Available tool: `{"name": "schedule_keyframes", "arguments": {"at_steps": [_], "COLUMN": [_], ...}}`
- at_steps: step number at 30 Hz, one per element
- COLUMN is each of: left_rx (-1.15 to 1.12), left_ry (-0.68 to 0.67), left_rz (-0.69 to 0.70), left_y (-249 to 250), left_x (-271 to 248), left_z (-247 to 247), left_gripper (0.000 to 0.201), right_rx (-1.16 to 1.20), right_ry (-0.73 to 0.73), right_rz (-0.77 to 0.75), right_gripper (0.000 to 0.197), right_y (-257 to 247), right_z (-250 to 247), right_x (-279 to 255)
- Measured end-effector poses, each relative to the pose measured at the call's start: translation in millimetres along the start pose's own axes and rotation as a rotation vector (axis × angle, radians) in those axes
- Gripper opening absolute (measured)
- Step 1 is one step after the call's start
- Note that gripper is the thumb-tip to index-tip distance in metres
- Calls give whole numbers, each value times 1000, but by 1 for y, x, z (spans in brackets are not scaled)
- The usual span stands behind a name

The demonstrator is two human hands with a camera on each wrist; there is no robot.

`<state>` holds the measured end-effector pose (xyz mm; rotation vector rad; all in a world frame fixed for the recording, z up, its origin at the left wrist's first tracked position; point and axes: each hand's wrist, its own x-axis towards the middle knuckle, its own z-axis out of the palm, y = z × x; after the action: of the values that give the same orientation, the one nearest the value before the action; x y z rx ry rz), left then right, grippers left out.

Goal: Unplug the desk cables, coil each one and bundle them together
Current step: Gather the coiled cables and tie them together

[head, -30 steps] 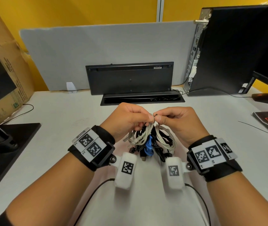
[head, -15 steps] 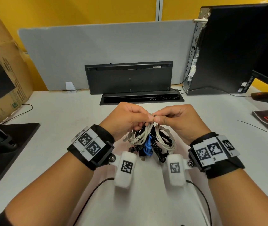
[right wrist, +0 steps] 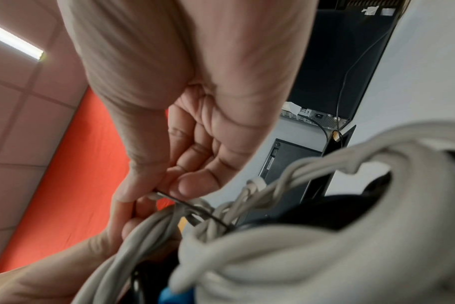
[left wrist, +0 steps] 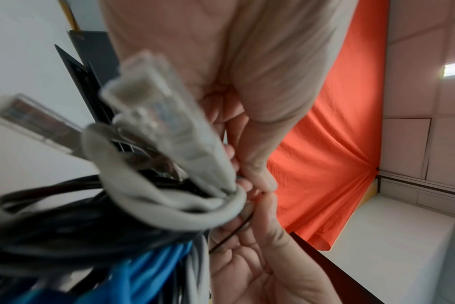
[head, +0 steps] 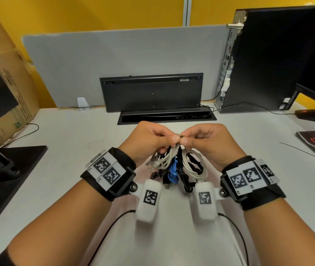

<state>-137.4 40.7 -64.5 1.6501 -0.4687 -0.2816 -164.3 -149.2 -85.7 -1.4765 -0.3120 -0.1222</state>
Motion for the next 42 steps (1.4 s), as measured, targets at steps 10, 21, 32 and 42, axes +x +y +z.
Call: {"name": "schedule_keyframes", "arguments": {"at_steps": [10,21,32,42], "left_rx": [-32,-49,-127,-169], "left_ry": [5,54,83,173], "left_rz": [10,-33,-52,-42], "left_y": [2,-1,-7,-10], "left_x": [1,-1,1,1], "left_z": [2,2,6,11], "left_gripper": [13,7,4,7], "right_rx": [-179,-238,-401,-233], "right_ry": [-41,-51,-10,15], "right_rz": [46,-27,-104,-42], "right_gripper": [29,13,11,12], "right_y": [-14,-14,-17,-11], "right_z": [-4,-2,-8,-3], "right_x": [11,10,14,9]}}
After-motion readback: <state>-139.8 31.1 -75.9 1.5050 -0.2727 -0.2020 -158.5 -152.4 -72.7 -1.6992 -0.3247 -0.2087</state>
